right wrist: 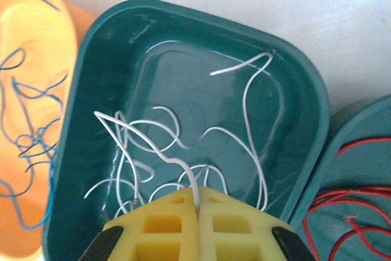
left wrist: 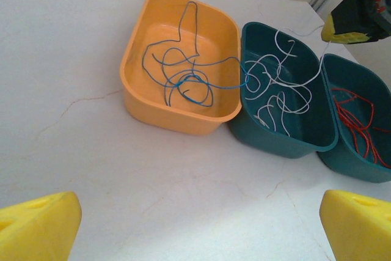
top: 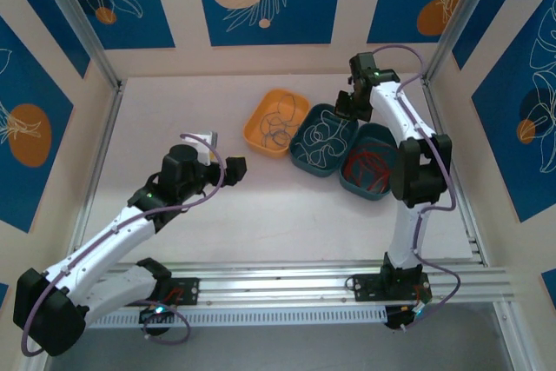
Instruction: Untangle the cables
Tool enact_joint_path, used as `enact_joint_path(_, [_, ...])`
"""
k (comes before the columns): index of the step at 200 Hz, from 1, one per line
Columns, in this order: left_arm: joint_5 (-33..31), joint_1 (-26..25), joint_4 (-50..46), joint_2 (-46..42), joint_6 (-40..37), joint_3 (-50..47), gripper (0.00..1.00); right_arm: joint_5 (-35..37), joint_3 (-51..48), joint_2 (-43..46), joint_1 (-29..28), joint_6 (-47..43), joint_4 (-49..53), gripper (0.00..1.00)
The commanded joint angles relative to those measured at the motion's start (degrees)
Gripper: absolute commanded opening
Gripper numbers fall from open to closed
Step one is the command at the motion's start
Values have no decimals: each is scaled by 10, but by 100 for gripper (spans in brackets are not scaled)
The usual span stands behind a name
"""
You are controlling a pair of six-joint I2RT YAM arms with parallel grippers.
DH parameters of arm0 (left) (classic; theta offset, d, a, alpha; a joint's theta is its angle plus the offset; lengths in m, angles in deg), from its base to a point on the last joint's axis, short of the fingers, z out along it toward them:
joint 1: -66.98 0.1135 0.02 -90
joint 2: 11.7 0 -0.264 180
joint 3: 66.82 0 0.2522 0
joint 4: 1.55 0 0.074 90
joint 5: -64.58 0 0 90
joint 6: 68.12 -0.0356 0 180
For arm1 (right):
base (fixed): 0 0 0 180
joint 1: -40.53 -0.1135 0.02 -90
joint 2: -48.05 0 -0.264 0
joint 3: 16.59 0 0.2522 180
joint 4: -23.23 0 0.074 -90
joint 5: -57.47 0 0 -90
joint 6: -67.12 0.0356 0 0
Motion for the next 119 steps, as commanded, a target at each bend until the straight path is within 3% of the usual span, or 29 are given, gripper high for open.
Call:
enact_joint_path(1, [-11, 5, -12, -13, -10, 2, 100, 40, 44, -30, -7, 4, 38, 0])
enact_joint_path(77, [-22, 7, -21, -25, -10, -8, 100, 104, 135, -136, -33, 4, 85, 0])
enact_joint_path(119, [-28, 8, -24, -30, -7, -14, 100, 143, 135, -148, -49, -4, 104, 16])
